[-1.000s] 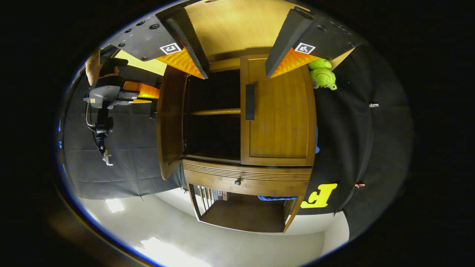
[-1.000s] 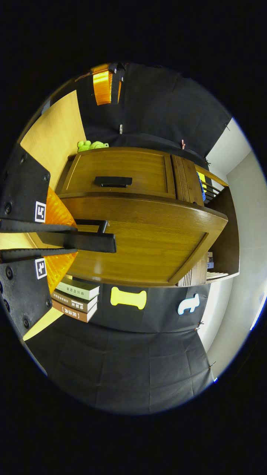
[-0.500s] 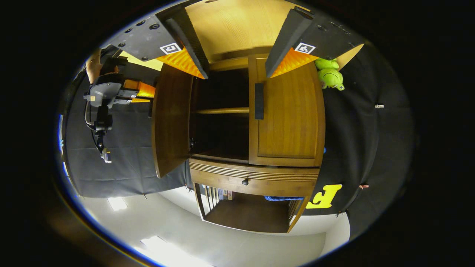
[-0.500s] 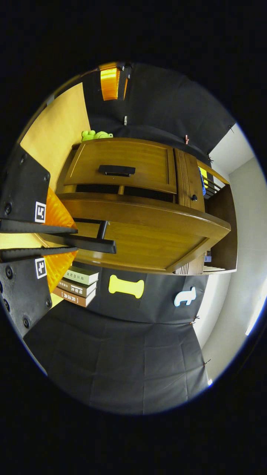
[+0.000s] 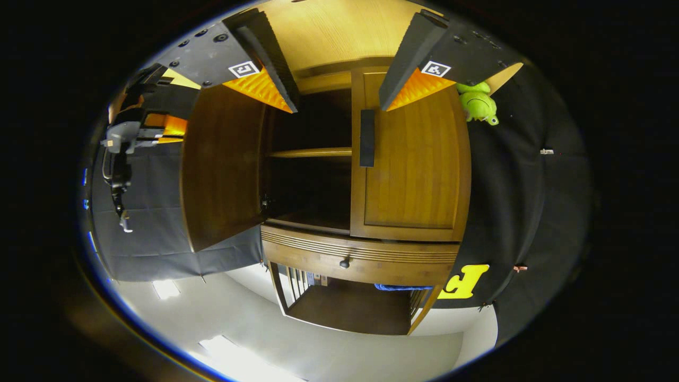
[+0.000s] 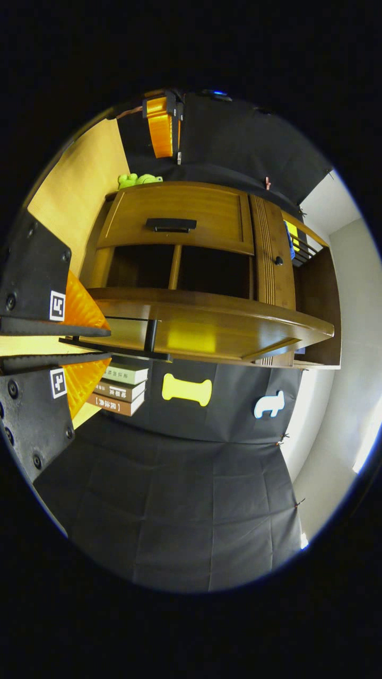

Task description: Open the right door of the double-door shoe cabinet with the right hand, and open the left door with the left hand.

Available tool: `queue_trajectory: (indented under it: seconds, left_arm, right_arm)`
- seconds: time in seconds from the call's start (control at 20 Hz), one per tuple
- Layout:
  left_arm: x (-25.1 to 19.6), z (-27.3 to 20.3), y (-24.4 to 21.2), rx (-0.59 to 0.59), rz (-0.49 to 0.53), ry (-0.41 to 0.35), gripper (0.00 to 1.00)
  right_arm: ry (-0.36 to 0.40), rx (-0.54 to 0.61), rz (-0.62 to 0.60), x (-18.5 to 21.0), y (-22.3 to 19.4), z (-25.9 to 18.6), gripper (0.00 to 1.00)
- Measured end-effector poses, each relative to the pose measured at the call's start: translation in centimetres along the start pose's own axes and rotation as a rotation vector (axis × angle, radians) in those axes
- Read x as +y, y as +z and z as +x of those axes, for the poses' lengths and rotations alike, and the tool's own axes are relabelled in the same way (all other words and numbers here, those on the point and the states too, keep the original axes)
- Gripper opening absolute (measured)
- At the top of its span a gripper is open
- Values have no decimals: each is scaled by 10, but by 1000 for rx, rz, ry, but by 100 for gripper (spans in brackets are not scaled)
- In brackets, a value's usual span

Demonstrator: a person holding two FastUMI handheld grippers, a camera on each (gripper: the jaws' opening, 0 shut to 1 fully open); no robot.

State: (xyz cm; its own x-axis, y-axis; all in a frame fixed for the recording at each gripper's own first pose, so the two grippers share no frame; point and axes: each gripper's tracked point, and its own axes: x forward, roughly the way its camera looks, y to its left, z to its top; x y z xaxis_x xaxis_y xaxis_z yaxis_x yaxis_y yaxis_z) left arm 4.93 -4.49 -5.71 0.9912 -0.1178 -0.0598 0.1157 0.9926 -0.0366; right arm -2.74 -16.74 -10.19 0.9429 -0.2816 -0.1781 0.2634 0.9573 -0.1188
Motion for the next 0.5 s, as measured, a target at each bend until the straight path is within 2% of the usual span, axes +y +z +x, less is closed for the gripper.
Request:
queue_trajectory:
  seconds: [0.25,0.3,0.35,0.45,0.5]
  left_arm:
    - [22,66,-9,-8,19,86,93]
    - [31,78,-9,-22,14,120,94]
    - [40,91,-8,-31,12,153,93]
    - [55,112,-10,-32,9,199,93]
    - [56,123,-11,-31,-2,207,93]
  right_arm:
    - [-82,-23,-13,-38,5,-13,12]
    - [-97,-28,-23,-46,6,-16,4]
    - [-112,-31,-34,-52,6,-18,10]
    - [-132,-47,-42,-65,6,-27,8]
    - [-116,-52,-25,-64,6,-32,12]
